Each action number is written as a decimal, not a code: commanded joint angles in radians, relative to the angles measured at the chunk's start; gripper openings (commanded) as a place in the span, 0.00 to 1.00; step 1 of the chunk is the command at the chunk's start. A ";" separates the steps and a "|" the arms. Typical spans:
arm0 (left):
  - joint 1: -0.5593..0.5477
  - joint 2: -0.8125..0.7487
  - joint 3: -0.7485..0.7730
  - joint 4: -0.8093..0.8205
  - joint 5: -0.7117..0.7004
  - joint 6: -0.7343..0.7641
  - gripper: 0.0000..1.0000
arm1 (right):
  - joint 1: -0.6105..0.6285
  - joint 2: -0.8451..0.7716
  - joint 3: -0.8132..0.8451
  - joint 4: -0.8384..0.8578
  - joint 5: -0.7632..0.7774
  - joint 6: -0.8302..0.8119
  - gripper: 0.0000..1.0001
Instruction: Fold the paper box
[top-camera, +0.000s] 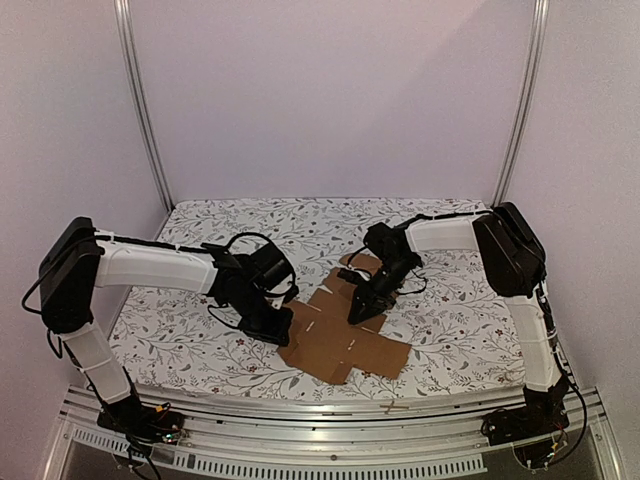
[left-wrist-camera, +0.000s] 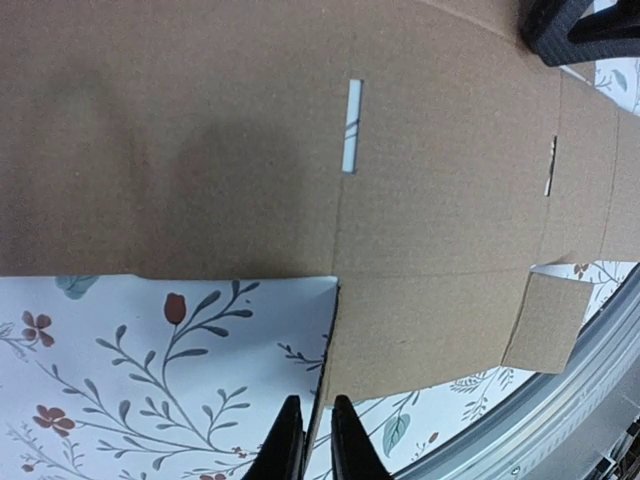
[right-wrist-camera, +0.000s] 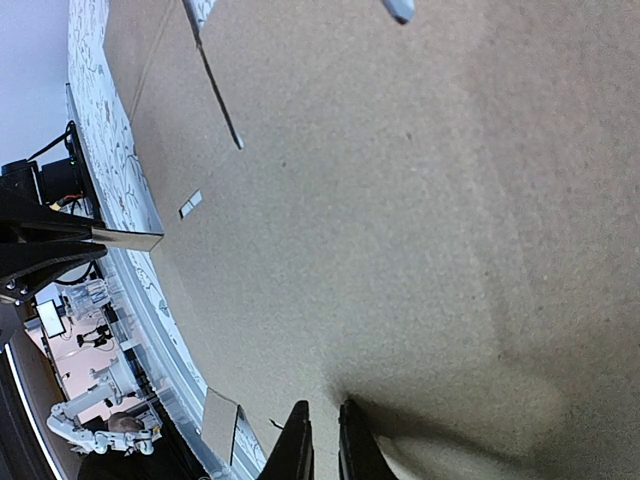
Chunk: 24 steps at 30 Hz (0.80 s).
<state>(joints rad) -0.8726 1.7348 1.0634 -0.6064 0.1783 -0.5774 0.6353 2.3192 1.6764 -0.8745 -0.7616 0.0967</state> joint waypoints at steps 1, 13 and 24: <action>-0.015 -0.008 -0.004 0.047 0.045 -0.014 0.10 | -0.003 0.098 -0.041 0.034 0.181 -0.005 0.09; -0.161 0.107 0.134 -0.037 -0.088 -0.113 0.10 | -0.002 0.098 -0.041 0.035 0.182 -0.003 0.09; -0.228 0.063 0.185 -0.154 -0.214 -0.128 0.24 | -0.004 0.098 -0.043 0.034 0.180 -0.003 0.09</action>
<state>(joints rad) -1.0870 1.8469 1.2533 -0.7097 0.0349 -0.7109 0.6353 2.3207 1.6764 -0.8700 -0.7654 0.0963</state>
